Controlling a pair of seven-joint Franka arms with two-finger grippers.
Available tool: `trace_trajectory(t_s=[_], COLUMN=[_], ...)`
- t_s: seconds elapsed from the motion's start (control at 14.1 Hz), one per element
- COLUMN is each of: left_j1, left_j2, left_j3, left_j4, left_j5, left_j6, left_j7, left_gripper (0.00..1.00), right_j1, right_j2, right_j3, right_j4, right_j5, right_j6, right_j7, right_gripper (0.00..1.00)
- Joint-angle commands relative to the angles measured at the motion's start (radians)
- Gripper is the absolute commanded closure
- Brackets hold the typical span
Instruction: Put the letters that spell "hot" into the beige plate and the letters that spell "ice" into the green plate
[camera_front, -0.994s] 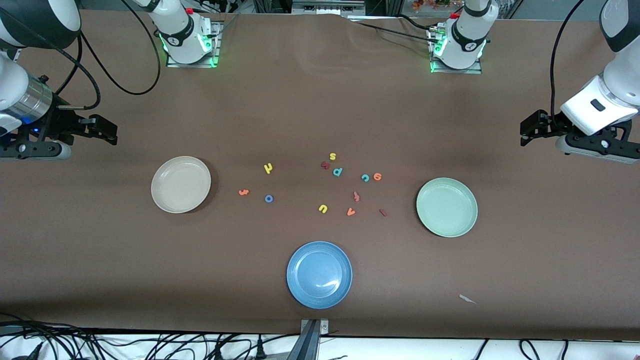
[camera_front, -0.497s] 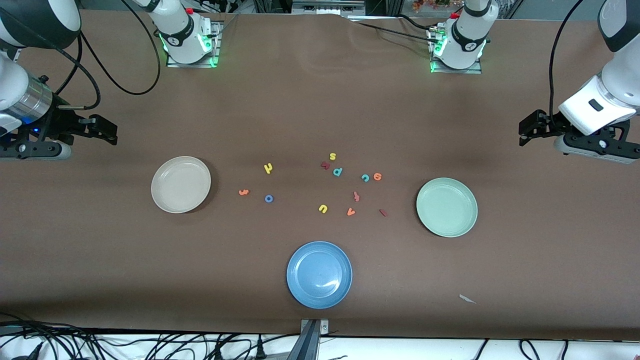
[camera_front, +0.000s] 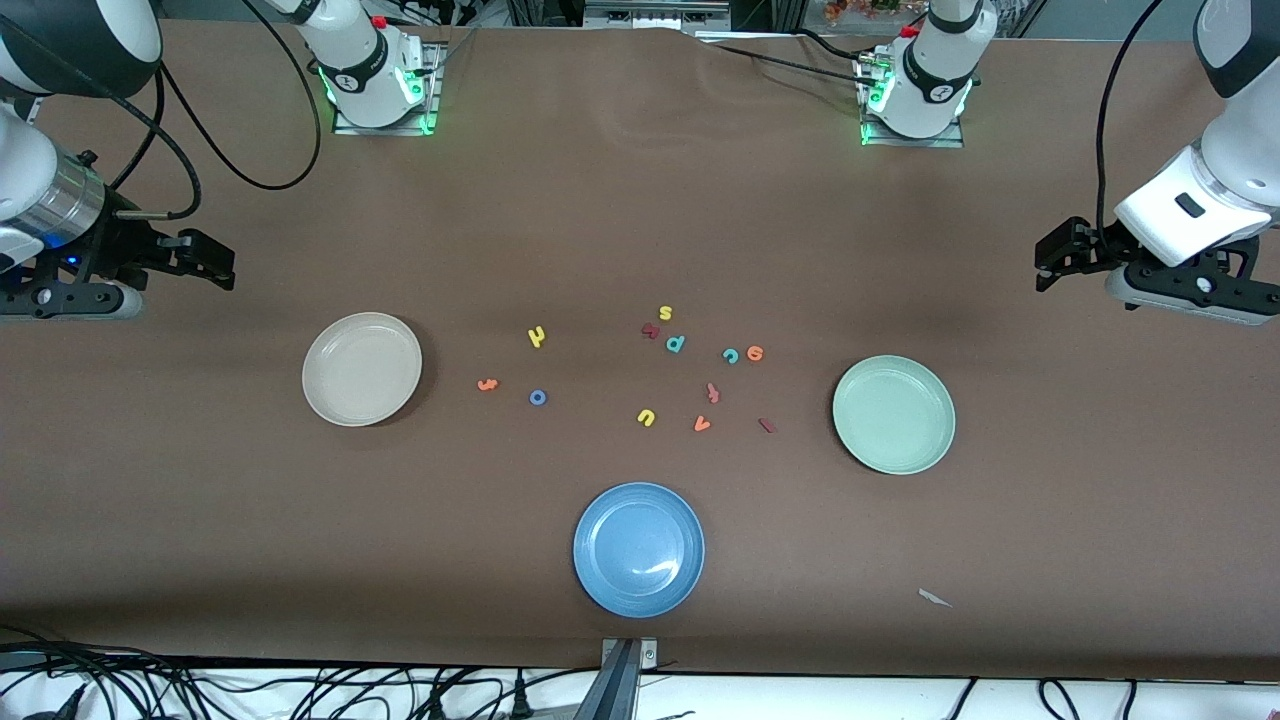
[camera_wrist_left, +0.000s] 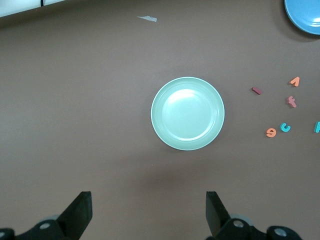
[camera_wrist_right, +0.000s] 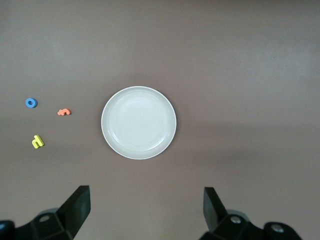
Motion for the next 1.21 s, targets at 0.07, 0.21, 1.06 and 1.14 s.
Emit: trace_trajectory(t_s=[0.07,0.21,1.06,1.14], left_j1=[-0.002,0.014,0.023,0.023], left_j2=[0.009,0.012,0.009,0.009], left_j3=[-0.016,-0.009,-0.016,-0.016], left_j4=[0.029,0.029,0.029,0.029], left_j5=[0.013,0.008,0.011,0.011], left_j6=[-0.024,-0.015,-0.025,-0.025], left_j7=[-0.040,-0.029,-0.038,-0.038], left_gripper=[0.00,0.00,0.00,0.00], right_j1=[0.002,0.002,0.002,0.002], right_j2=[-0.001,-0.001,-0.001,-0.001], right_j3=[0.000,0.000,0.000,0.000], right_j4=[0.005,0.005,0.005,0.005], right_j5=[0.002,0.002,0.000,0.000], right_j6=[0.002,0.002,0.002,0.002], right_j7=[-0.001,-0.001,-0.001,-0.001], right_gripper=[0.00,0.00,0.00,0.00])
